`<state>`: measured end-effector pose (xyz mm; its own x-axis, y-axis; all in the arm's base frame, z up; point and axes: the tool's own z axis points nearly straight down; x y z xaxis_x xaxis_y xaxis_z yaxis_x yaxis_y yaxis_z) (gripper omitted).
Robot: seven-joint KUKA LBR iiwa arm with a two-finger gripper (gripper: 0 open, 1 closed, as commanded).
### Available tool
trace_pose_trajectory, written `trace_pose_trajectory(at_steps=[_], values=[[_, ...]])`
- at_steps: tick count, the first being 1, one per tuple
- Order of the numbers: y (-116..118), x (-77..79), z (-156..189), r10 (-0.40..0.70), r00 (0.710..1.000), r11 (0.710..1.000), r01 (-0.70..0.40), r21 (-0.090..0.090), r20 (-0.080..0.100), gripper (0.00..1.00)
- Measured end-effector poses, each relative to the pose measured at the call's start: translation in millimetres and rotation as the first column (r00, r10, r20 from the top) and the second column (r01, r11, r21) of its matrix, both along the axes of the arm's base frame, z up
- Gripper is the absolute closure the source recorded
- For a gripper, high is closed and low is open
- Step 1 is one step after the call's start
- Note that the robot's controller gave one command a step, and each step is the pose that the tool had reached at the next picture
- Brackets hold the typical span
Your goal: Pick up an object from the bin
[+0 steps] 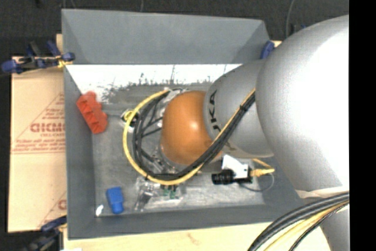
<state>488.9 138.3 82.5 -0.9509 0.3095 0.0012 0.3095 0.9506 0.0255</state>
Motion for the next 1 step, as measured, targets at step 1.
trace_pose_trajectory(at_steps=[1], values=[[-4.5, 16.5, 152.0, 0.149, 0.989, 0.989, -0.149, -0.025, 0.002, 1.00]])
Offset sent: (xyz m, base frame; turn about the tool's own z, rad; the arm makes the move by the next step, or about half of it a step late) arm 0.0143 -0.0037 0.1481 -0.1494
